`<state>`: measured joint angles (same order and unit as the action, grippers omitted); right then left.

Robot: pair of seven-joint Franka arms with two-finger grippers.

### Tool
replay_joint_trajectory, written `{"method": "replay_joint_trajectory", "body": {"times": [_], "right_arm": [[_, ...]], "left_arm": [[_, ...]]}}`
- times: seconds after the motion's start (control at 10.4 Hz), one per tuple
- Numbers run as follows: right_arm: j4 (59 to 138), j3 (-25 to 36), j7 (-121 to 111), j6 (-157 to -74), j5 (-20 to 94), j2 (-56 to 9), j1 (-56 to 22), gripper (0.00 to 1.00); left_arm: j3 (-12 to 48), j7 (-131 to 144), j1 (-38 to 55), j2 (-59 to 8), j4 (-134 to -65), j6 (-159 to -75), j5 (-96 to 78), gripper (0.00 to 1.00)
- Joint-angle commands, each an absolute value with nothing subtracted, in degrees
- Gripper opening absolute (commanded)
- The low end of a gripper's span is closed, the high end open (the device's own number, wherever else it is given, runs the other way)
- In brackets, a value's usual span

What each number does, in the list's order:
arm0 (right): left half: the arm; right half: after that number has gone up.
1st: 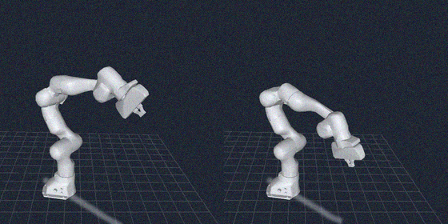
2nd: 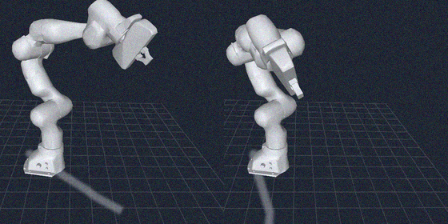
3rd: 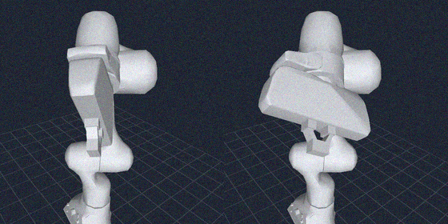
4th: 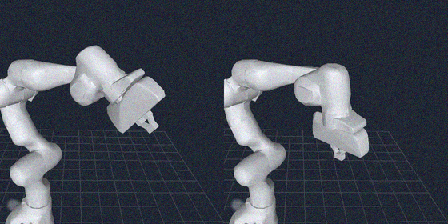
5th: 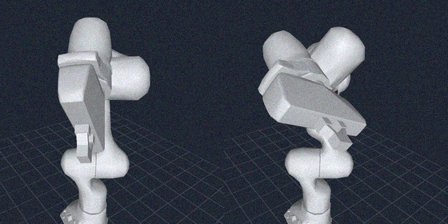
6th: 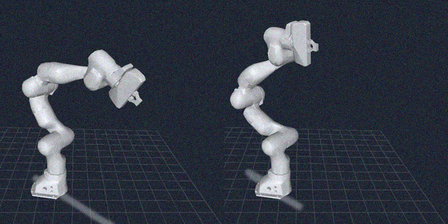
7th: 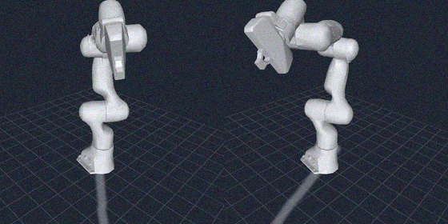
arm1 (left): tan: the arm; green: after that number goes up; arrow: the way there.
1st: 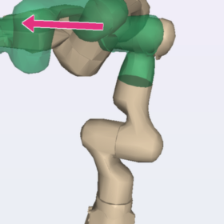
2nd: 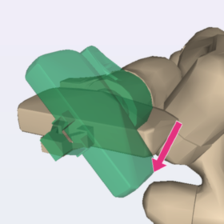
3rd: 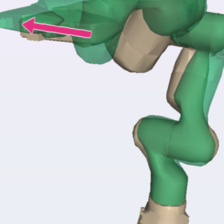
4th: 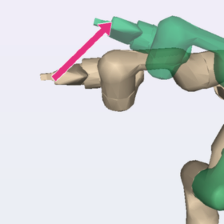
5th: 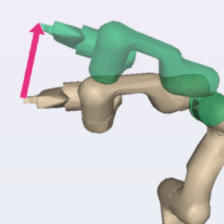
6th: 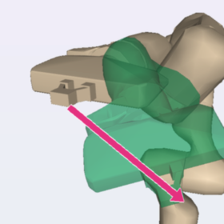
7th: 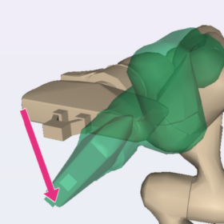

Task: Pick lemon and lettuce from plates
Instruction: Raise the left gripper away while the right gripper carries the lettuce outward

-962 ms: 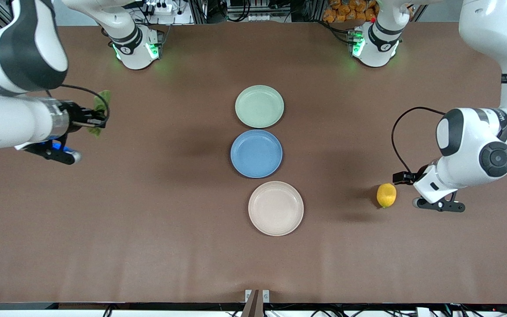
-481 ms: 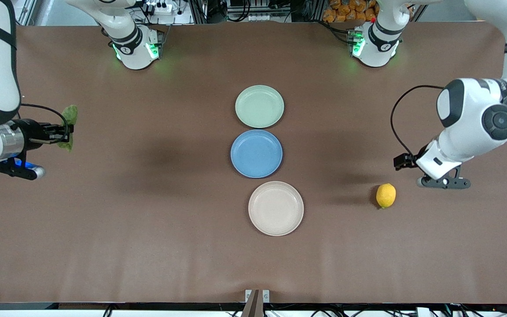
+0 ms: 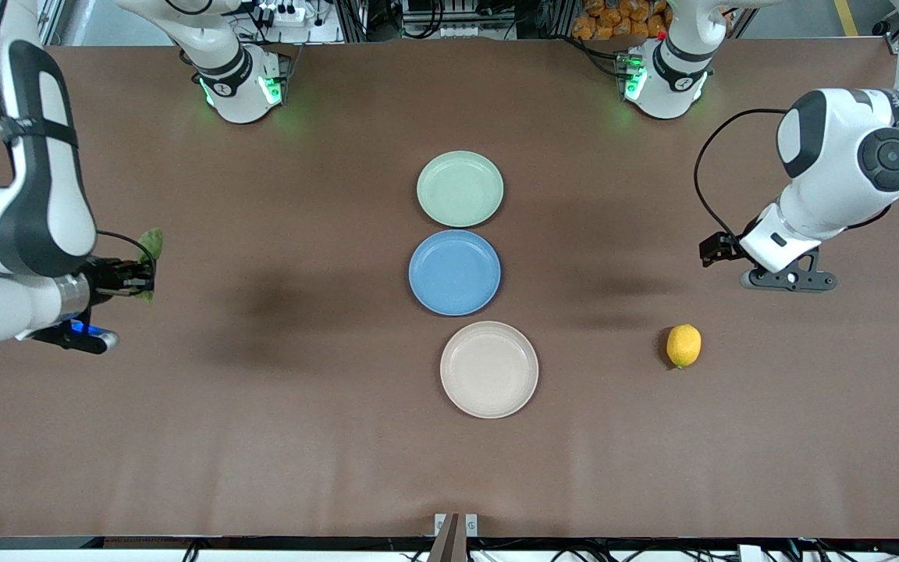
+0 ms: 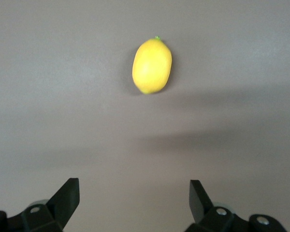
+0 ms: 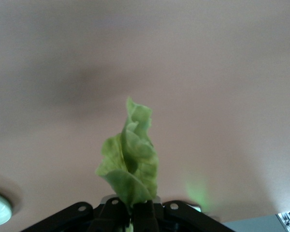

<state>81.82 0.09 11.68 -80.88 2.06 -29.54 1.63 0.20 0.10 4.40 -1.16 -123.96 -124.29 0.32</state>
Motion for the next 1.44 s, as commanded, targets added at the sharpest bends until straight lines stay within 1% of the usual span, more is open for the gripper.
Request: {"method": "replay_joint_trajectory", "body": {"times": [0.0, 0.58, 0.96, 1.15, 1.25, 1.35], "right_arm": [[86.64, -0.26, 9.94, -85.67, 0.27, -28.65, 2.81, 0.04], [97.45, -0.26, 9.76, -98.76, 0.35, -28.65, 2.81, 0.04], [101.95, -0.26, 9.76, -106.15, 0.35, -28.74, 2.9, 0.05], [101.95, -0.26, 9.76, -107.05, 0.35, -29.53, 3.16, 0.06], [101.69, -0.18, 9.76, -107.31, 0.26, -29.71, 3.51, 0.17], [101.34, -0.26, 10.54, -107.23, 0.26, -30.23, 3.86, 0.59]], "left_arm": [[0.35, 0.7, 3.96, 1.67, -125.69, -125.33, -0.79, 1.0], [0.26, 0.53, 3.6, 1.05, -114.89, -123.5, -0.35, 1.0], [0.44, 0.44, 3.95, -0.78, -104.09, -110.42, -0.26, 1.0], [0.44, 0.44, 4.13, -1.32, -98.72, -103.04, -0.09, 1.0], [0.44, 0.53, 4.04, -1.14, -98.27, -101.79, -0.09, 1.0], [0.53, 0.79, 4.22, -0.45, -98.09, -100.47, 0.0, 1.0]]}}
